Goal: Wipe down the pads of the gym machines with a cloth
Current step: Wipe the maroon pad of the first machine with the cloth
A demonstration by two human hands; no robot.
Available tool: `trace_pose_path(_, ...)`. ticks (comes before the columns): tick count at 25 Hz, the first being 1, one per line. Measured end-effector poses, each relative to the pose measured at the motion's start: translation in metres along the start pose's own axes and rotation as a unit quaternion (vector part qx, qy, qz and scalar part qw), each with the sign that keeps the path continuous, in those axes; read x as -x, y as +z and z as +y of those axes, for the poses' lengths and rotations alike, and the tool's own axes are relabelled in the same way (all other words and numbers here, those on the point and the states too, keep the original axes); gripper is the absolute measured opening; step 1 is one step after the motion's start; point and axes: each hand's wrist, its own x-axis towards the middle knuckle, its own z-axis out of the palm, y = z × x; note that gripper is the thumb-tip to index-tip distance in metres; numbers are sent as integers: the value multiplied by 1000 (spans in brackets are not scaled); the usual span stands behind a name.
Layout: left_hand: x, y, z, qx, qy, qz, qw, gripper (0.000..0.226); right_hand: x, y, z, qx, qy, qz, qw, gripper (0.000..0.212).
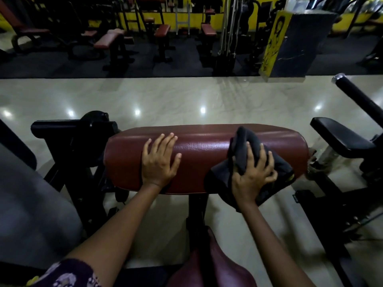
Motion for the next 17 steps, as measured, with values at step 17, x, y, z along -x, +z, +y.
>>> trace_pose_path(17, 0, 2, 1, -36, 10, 24, 999, 48, -3, -3, -10, -14, -76, -70, 995, 57)
